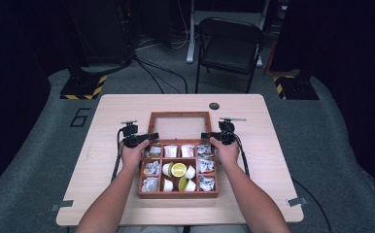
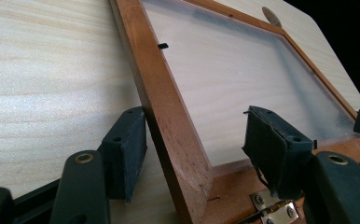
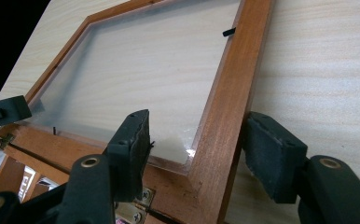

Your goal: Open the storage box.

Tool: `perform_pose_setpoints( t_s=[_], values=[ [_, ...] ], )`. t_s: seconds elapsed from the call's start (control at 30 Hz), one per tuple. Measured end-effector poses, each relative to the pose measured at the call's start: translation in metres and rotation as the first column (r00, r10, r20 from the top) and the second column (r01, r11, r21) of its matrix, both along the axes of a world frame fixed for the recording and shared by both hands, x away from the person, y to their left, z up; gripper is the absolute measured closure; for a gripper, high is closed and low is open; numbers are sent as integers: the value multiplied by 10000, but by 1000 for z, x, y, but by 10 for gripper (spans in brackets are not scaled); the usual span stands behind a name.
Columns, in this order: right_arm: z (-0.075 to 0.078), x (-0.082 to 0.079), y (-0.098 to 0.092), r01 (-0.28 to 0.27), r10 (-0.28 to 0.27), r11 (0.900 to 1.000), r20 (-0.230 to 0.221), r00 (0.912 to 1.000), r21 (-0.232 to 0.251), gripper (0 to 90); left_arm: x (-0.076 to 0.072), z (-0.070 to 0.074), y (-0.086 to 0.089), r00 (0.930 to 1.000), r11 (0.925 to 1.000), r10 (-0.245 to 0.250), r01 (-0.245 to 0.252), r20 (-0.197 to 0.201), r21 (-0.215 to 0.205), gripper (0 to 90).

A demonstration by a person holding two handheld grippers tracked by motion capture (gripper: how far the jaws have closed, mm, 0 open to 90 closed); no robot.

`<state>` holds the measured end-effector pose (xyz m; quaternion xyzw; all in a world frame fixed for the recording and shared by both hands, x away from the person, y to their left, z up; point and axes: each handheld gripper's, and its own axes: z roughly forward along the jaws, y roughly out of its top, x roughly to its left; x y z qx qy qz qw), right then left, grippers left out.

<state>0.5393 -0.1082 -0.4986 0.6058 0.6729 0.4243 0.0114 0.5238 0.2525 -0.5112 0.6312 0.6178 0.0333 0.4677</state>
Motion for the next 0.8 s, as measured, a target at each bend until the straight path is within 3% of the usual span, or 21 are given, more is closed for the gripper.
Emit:
perform_pose_setpoints(
  t_s=[0.2,0.27,0.37,0.5,0.8],
  values=[
    [1,0,-3,109,-107,9998,-111,9999,191,438,1,0,5,9996,9996,282,-283,55,72,392],
    [3,-1,-3,168,-168,9998,-111,9998,43,456,1,1,8,9994,9993,338,-339,53,186,392],
    [10,-4,-7,88,-80,9996,310,9995,-255,449,-1,4,11,9995,9983,299,-304,119,503,391],
    [19,-9,-11,156,-150,9998,675,9976,-88,439,-5,10,11,9995,9965,-9,-17,311,833,391],
    [38,-32,-6,-555,618,9974,1531,9863,-453,437,-17,27,7,9978,9978,-203,161,638,649,398]
  ],
)
